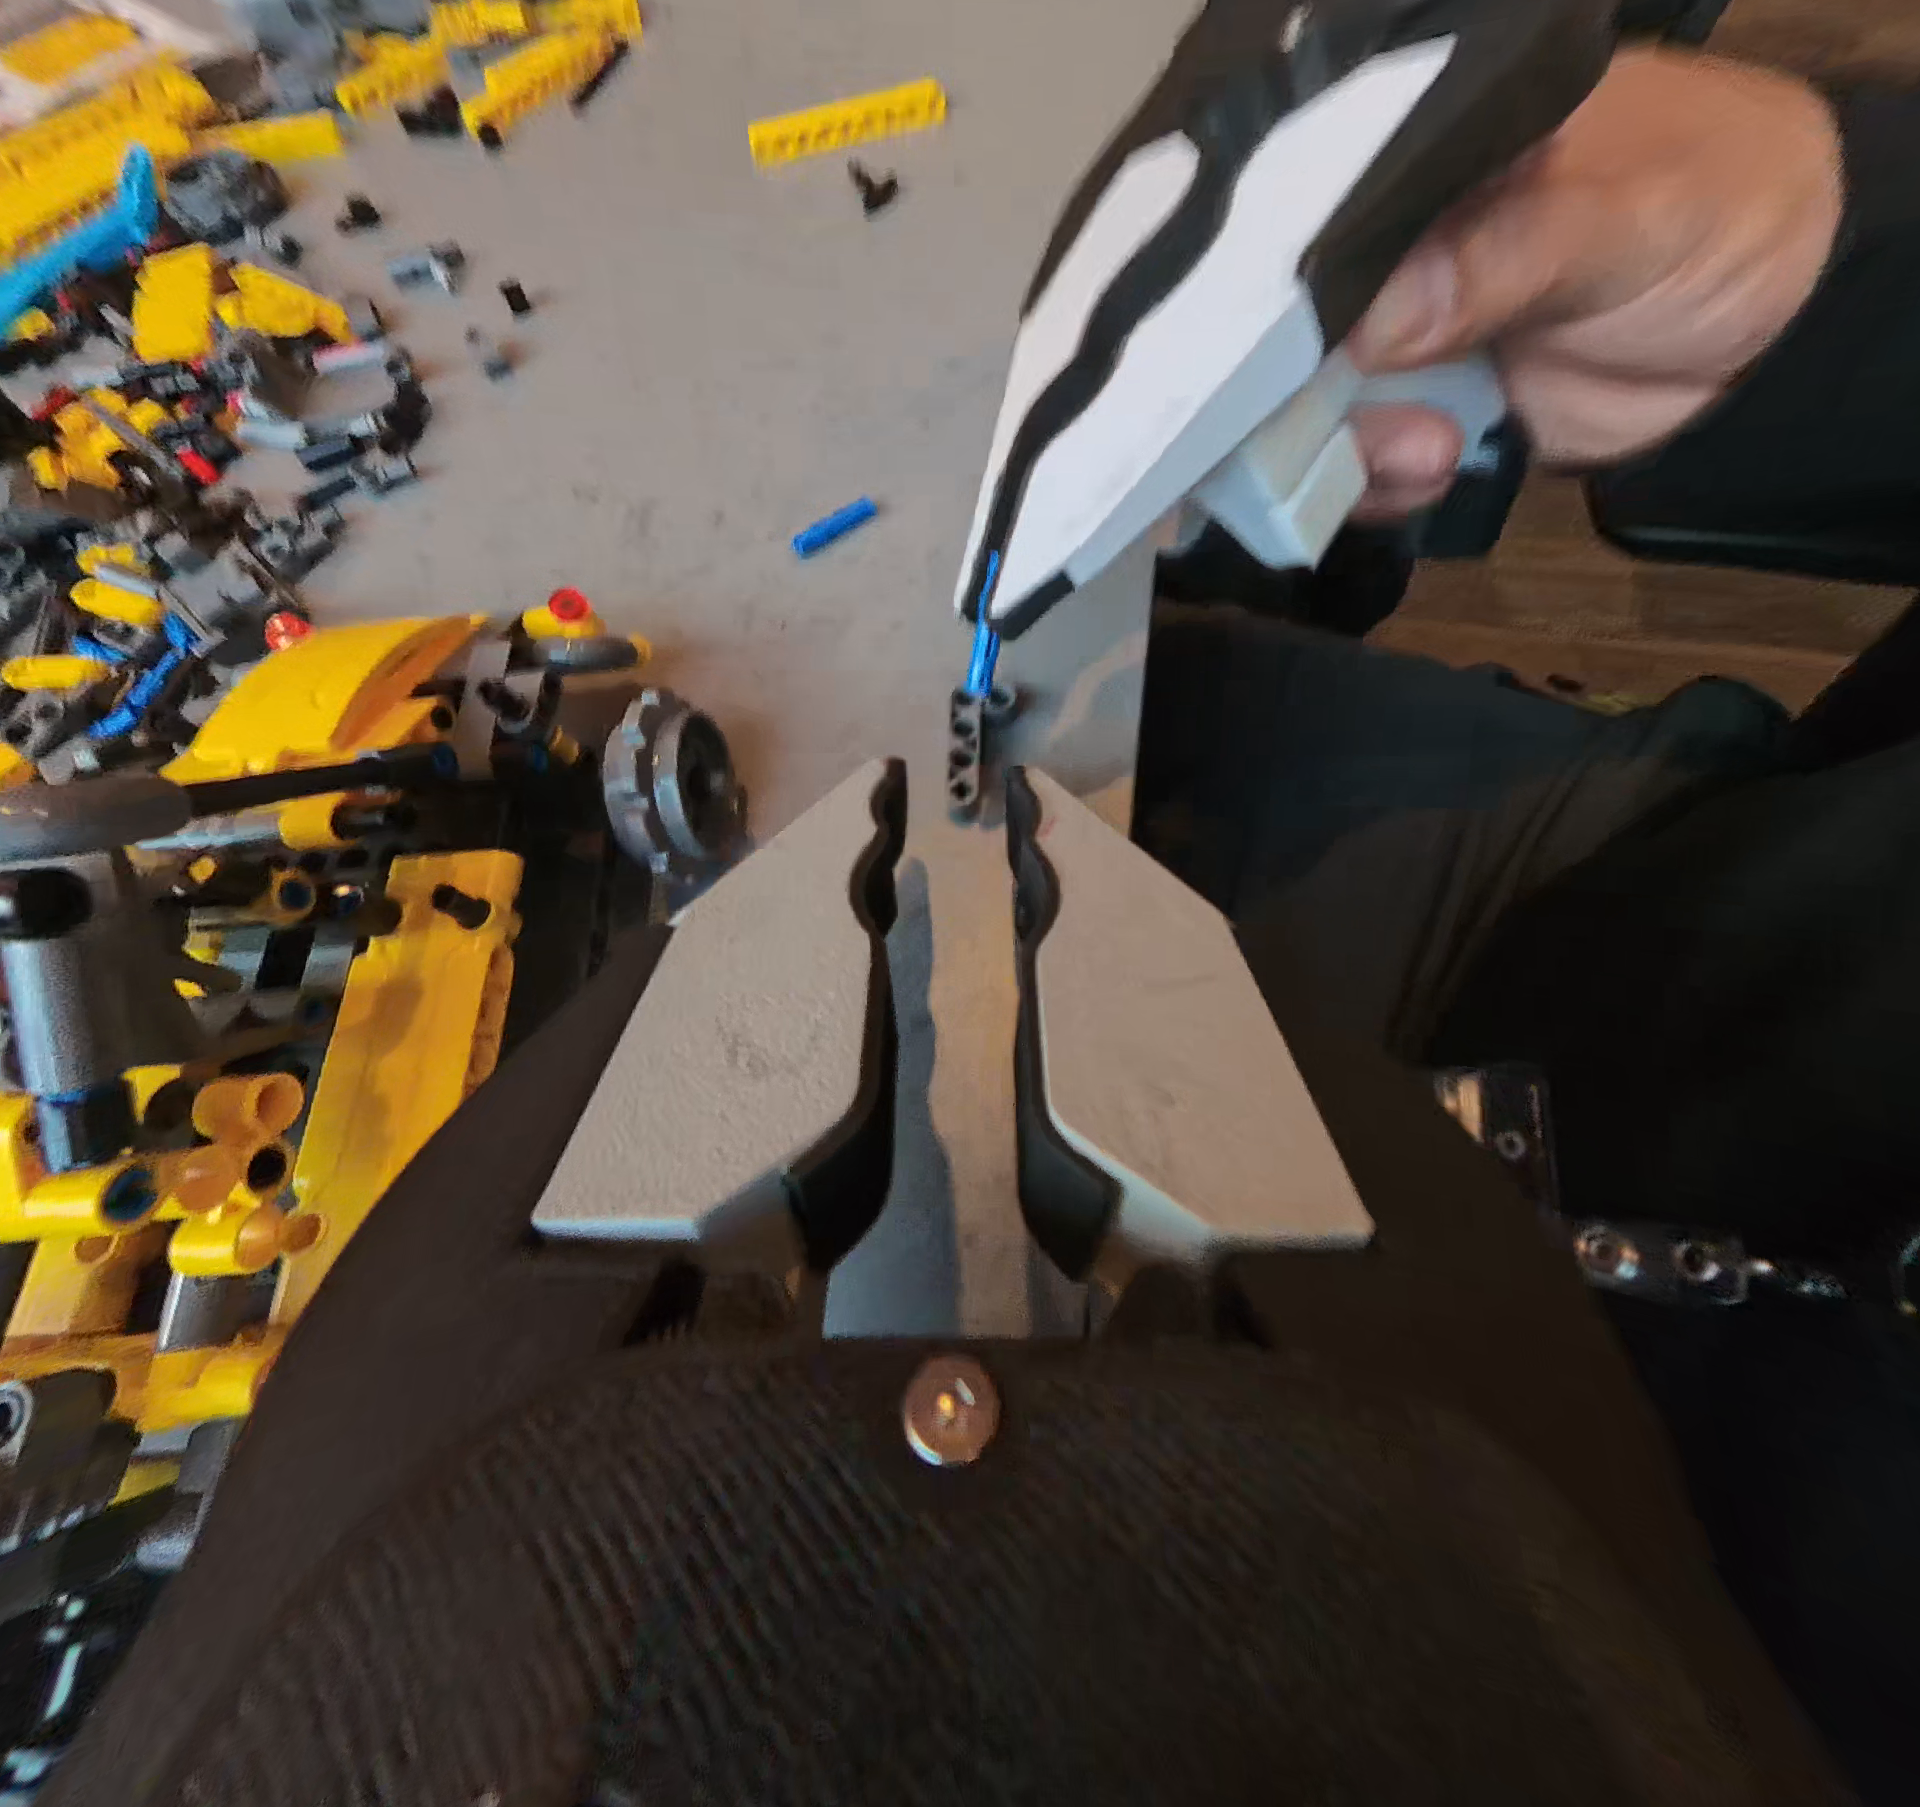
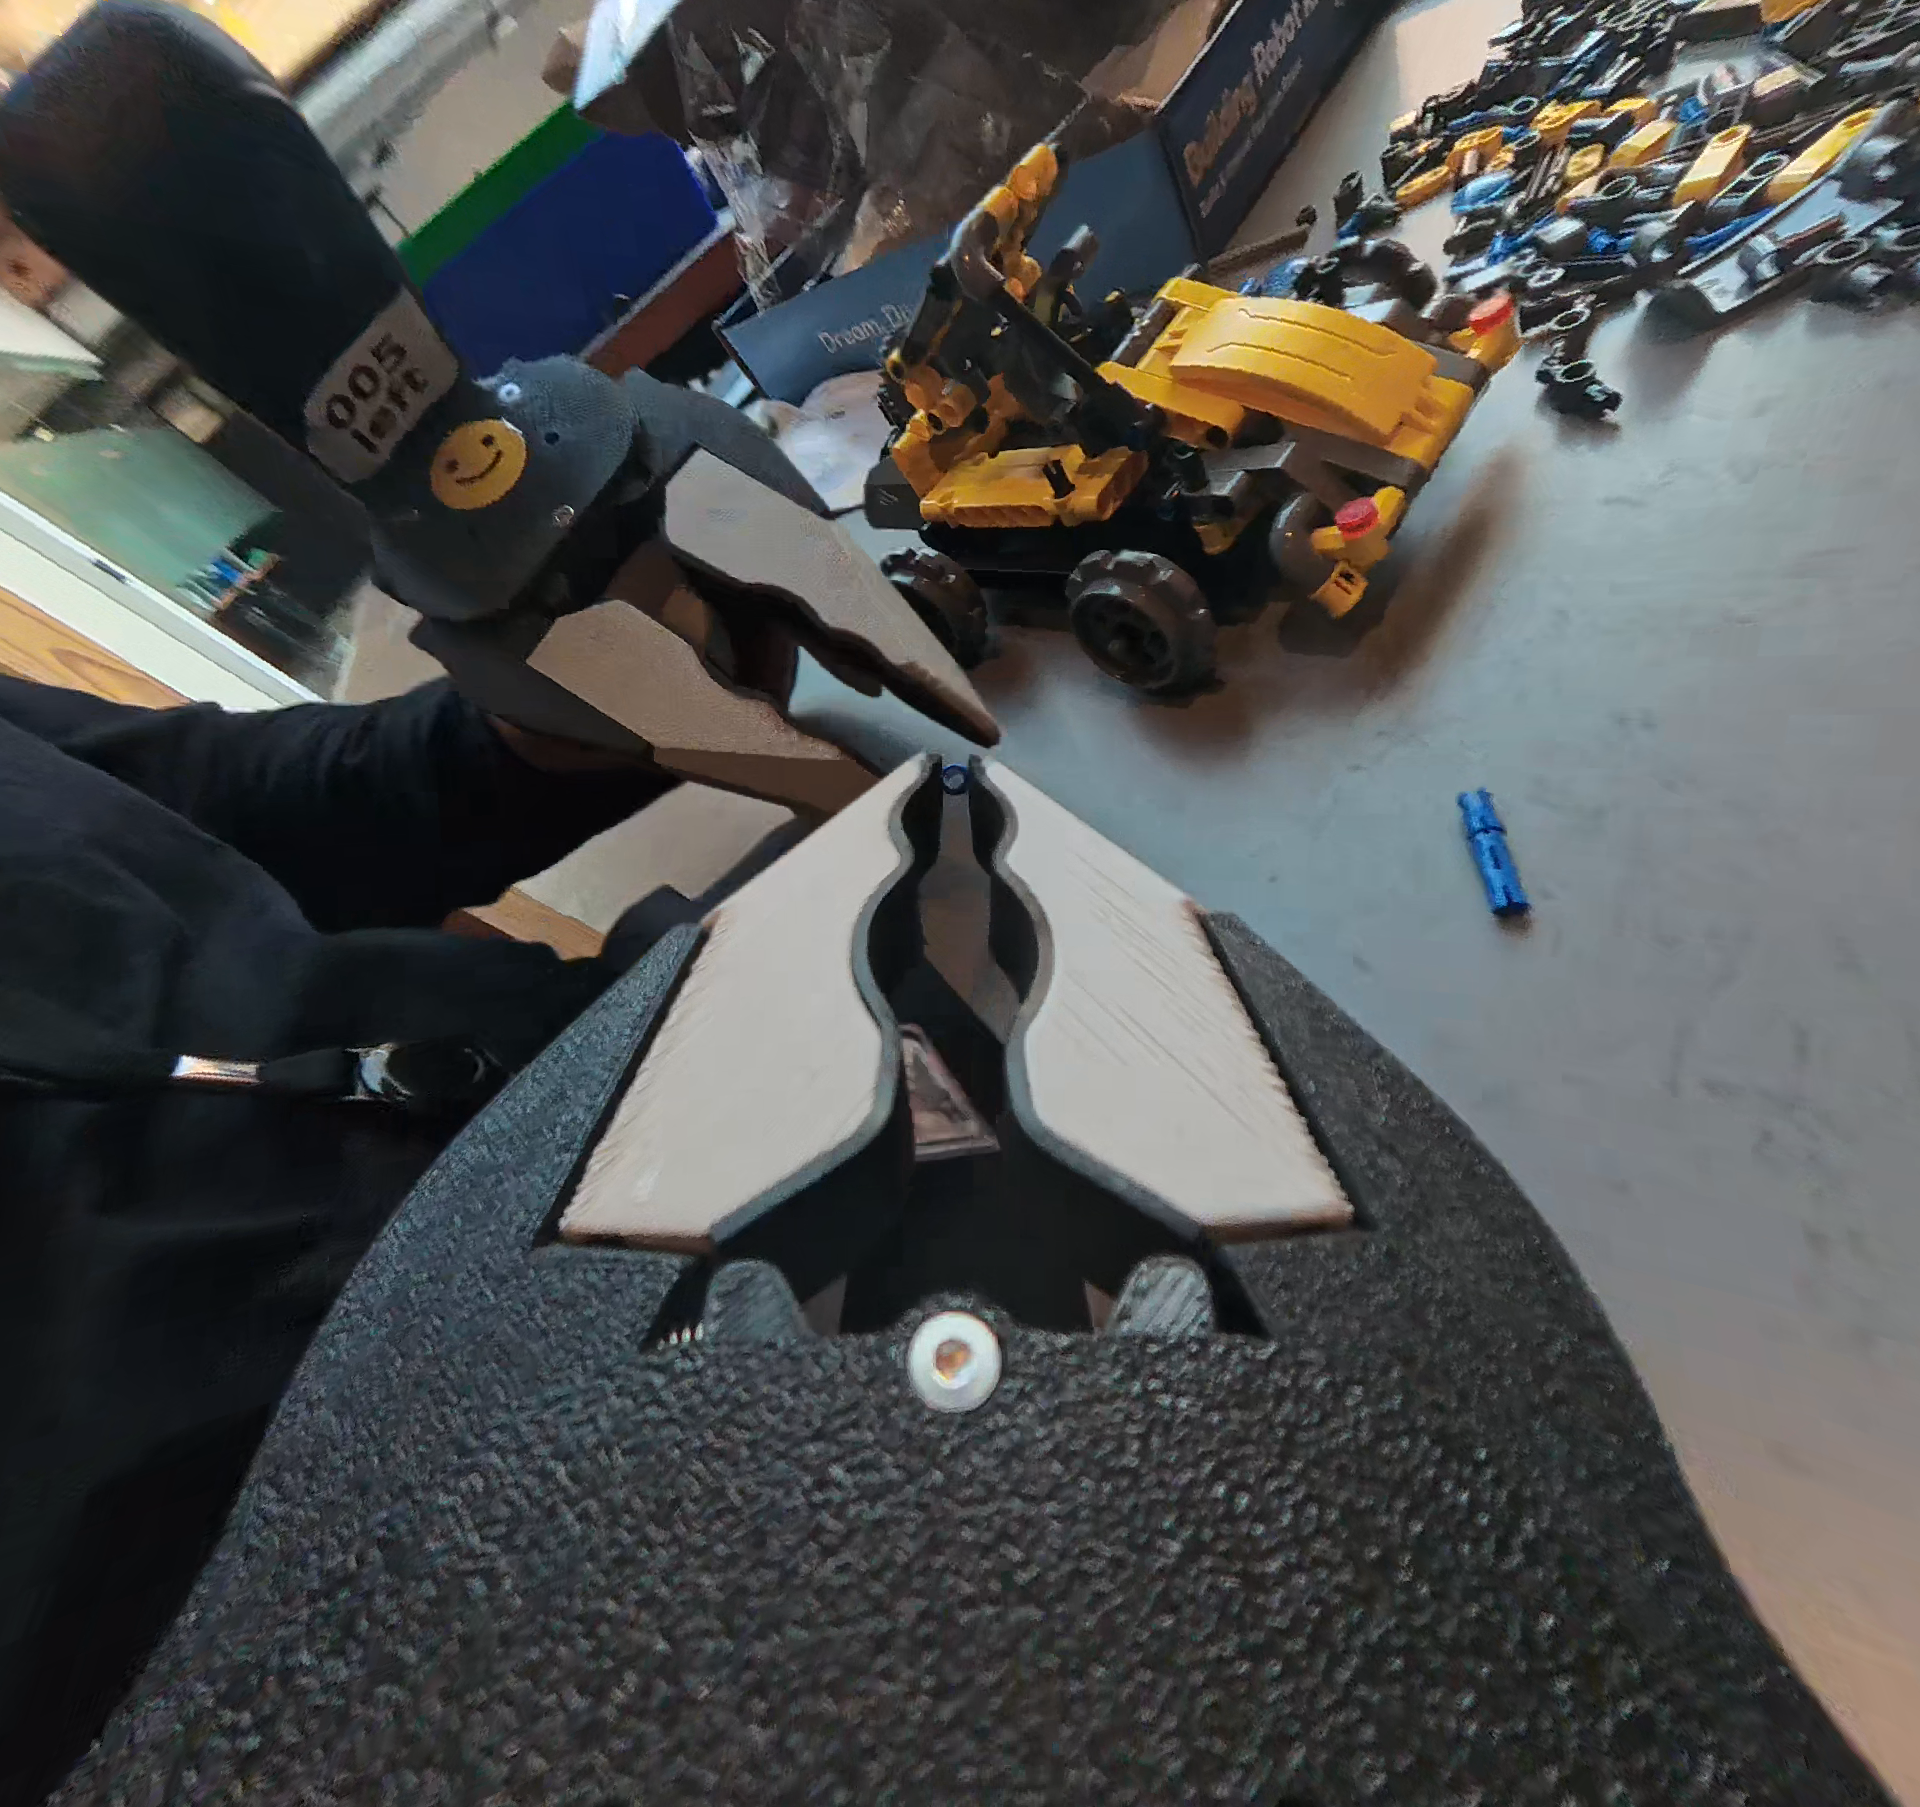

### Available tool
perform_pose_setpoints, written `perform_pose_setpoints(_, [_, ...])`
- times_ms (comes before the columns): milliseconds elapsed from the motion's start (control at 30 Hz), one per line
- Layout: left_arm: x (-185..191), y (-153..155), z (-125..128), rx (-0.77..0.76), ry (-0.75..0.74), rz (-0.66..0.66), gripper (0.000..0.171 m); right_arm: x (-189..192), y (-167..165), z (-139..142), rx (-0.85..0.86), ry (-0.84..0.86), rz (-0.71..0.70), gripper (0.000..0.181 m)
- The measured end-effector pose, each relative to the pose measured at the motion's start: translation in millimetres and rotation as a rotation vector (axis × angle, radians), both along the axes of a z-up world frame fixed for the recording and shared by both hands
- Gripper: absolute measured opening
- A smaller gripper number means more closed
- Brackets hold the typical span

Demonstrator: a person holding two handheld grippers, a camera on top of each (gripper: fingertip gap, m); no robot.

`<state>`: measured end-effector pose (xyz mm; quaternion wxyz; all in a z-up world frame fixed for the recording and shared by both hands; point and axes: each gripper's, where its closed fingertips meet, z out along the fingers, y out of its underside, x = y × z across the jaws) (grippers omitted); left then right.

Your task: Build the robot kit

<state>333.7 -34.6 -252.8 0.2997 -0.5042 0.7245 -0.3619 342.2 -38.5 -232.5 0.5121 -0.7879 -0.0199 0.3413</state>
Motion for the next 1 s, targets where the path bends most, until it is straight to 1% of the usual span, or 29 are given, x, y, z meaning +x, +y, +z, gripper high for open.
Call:
perform_pose_setpoints(33, [-0.6,2.3,-4.9,0.003,0.026,0.009,0.016,2.7,0.9,-1.6,-0.012,-0.040,0.001,0.004])
perform_pose_setpoints(100, [-0.2,2.0,-10.5,-0.007,0.067,0.013,0.009,3.6,1.6,-13.0,-0.074,-0.159,0.035,0.004])
perform_pose_setpoints(200, [1.7,-0.7,-19.2,-0.004,0.124,0.008,0.005,-0.3,3.5,-25.8,-0.124,-0.383,0.088,0.004])
perform_pose_setpoints(267, [3.4,-1.4,-24.2,0.007,0.153,0.009,0.006,-1.4,6.0,-26.3,-0.127,-0.470,0.107,0.004])
perform_pose_setpoints(433, [10.1,-2.7,-27.6,0.015,0.173,0.009,0.004,5.9,7.3,-27.7,-0.155,-0.550,0.129,0.004])
perform_pose_setpoints(667, [12.1,-3.5,-27.6,0.020,0.170,0.007,0.004,5.6,2.2,-30.5,-0.187,-0.566,0.157,0.004])
perform_pose_setpoints(1000, [12.7,-2.8,-27.5,0.028,0.167,0.012,0.004,5.6,4.7,-32.2,-0.193,-0.596,0.173,0.004])
